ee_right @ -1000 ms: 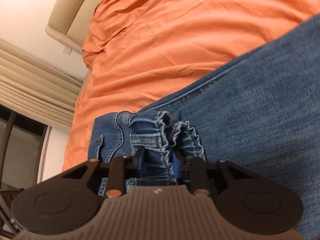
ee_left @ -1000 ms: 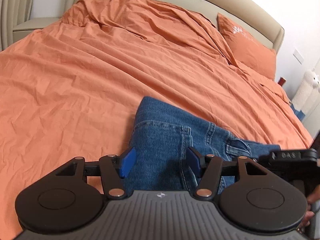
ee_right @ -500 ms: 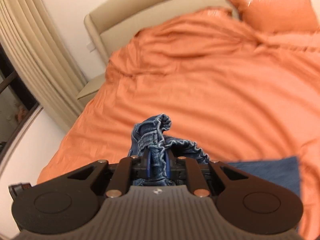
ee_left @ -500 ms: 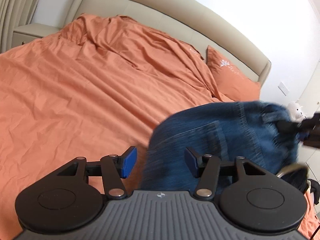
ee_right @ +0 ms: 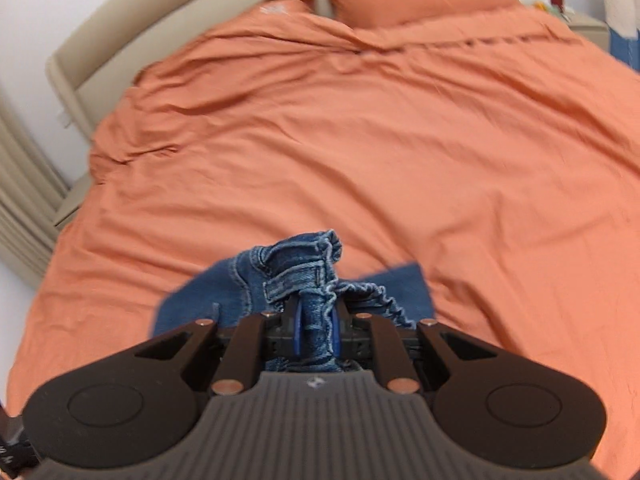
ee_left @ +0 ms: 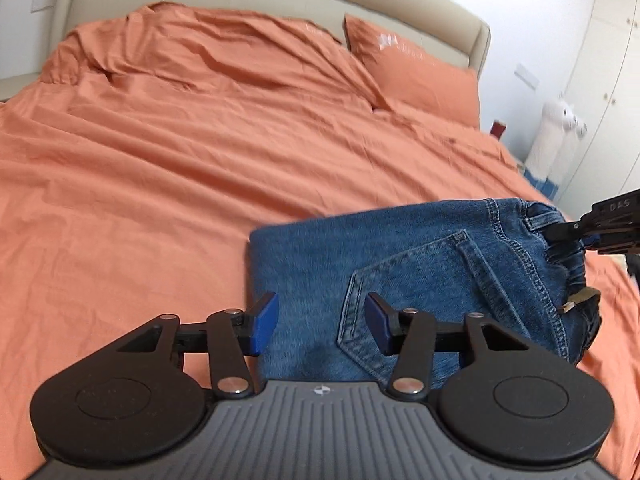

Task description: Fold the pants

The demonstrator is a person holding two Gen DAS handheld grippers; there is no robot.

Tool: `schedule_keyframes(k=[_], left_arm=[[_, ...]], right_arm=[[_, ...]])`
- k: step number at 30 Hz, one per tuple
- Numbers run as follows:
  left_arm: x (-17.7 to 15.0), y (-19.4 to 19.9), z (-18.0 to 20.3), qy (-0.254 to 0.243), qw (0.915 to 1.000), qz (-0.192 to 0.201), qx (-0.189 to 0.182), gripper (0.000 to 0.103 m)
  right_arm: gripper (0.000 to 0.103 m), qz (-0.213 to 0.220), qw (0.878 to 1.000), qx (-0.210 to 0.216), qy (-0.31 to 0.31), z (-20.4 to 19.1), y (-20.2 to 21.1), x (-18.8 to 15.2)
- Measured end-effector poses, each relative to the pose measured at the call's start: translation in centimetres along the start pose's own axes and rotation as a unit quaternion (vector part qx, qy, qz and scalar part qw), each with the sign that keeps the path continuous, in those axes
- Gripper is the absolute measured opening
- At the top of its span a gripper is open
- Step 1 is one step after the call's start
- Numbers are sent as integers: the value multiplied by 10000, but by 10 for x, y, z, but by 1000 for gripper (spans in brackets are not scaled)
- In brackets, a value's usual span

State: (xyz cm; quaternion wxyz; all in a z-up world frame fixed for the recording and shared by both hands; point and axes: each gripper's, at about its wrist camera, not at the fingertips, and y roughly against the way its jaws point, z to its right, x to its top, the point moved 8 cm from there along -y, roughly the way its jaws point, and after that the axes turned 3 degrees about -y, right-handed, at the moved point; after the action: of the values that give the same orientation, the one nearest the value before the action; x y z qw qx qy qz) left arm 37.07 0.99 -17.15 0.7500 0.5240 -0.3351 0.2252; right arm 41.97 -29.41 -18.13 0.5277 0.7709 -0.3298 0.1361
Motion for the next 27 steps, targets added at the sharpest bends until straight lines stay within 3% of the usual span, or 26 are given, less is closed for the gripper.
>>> schedule_keyframes(k=[3,8,14,18,21,27], left_arm=[[-11,-17,1,-89,9995,-298,55,49],[-17,-35,-5,-185,9983,-504,211,48],[-20,-43,-10,-256,9972,-622,329,48],[-17,-26,-10,-229,9970,-598,442,50],[-14,-4,-10,-262,9971,-552,445,56],[-15,38,7,-533,9948,-850,190,61]], right_arm=[[9,-90,9999,8,-136,23,-22,-8],[9,-295,9990,-62,-334,50,-53,-21],[17,-445,9955,-47,-841,74,-74,-37],[29,-243,9957,4,-897,71,-55,-34],[31,130,9972,-5,-738,65,-22,-37],[34,932,9938,205,-576,55,47,-83]])
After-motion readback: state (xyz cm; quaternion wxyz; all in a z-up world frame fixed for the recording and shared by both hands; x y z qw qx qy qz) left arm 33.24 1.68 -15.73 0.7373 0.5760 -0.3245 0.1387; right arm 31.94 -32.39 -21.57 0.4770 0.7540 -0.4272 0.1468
